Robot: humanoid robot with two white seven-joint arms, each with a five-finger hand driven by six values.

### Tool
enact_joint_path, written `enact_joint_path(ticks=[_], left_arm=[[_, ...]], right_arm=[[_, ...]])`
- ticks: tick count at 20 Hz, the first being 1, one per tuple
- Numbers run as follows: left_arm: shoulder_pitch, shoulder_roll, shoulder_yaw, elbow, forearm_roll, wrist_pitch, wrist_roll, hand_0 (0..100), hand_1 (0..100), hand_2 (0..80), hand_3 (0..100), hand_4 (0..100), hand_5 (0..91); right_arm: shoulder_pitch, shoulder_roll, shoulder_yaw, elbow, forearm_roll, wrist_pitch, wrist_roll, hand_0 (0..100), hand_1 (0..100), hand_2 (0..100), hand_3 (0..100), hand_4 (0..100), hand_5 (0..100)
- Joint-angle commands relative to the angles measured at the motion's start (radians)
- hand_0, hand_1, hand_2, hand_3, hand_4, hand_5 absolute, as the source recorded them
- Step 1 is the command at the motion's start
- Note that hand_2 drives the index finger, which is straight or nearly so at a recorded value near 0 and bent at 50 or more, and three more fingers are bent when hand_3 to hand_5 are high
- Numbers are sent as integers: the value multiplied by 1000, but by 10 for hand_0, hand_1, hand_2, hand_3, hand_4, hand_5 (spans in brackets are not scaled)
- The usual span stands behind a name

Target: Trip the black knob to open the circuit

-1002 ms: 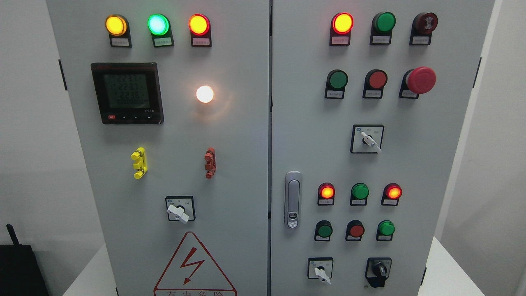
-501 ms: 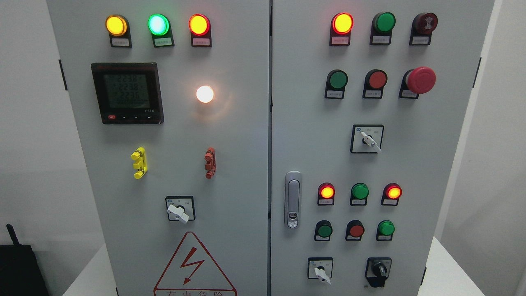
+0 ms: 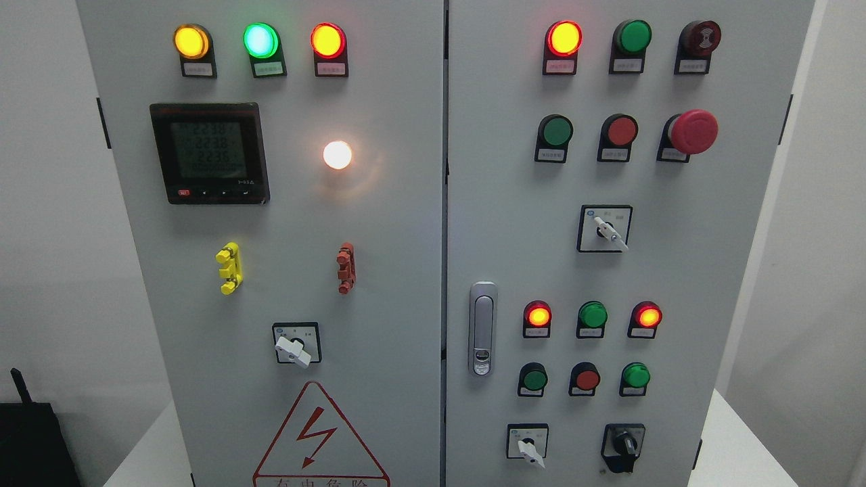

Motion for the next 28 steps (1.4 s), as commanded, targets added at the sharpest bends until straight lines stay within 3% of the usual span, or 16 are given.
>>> enact_joint_path(ticks=[1, 5, 9, 14, 21, 28], left_arm=[[0, 0, 0, 0, -23, -1, 0, 120, 389, 0, 0, 0, 0], [0, 0, 0, 0, -23, 0, 0, 120, 389, 0, 0, 0, 0], [0, 0, 0, 0, -23, 0, 0, 120, 389, 0, 0, 0, 0], [0, 0, 0, 0, -23, -1, 0, 120, 389, 0, 0, 0, 0], [0, 0, 0, 0, -23, -1, 0, 120, 389, 0, 0, 0, 0], [0, 0, 0, 0, -23, 0, 0, 120, 389, 0, 0, 0, 0]], right_arm=[[13, -1, 4, -184, -3, -19, -2, 0, 0, 0, 245, 254, 0], [14, -1, 2, -227, -3, -76, -1, 0, 0, 0, 273, 253, 62], [14, -1, -1, -269, -3, -114, -2, 0, 0, 0, 399, 283, 145], [14, -6, 6, -287, -3, -208, -2, 0, 0, 0, 446, 320, 210], [14, -13, -2, -387, -4, -216, -5, 0, 0, 0, 603, 524, 460], [29, -24, 4, -482, -6, -214, -17, 0, 0, 0, 721, 665, 666]])
